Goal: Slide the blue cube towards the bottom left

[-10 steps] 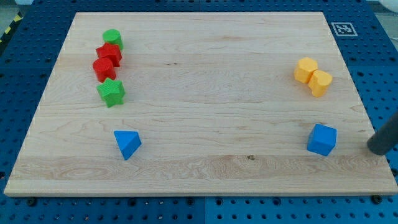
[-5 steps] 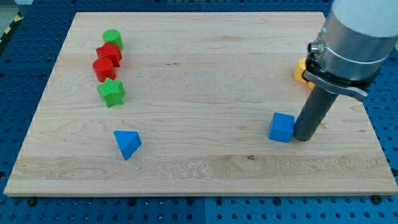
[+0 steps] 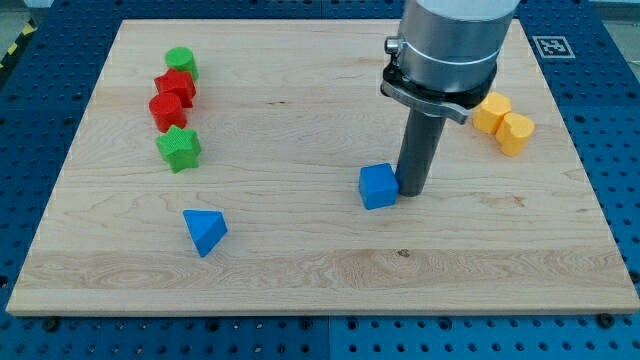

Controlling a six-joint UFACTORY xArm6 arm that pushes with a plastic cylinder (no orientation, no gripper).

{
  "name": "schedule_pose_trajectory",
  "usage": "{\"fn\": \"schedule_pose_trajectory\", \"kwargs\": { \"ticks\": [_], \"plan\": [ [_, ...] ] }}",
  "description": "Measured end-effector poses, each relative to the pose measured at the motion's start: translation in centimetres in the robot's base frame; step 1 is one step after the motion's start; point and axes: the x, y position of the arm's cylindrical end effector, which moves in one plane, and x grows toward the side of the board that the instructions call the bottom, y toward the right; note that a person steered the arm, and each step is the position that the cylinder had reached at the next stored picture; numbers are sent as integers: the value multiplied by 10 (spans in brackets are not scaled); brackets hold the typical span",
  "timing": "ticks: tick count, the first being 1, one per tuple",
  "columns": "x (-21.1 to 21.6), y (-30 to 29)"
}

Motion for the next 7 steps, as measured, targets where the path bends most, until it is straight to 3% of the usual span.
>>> {"fn": "schedule_pose_trajectory", "kwargs": {
  "ticks": [7],
  "plan": [
    [0,-137]
  ]
}}
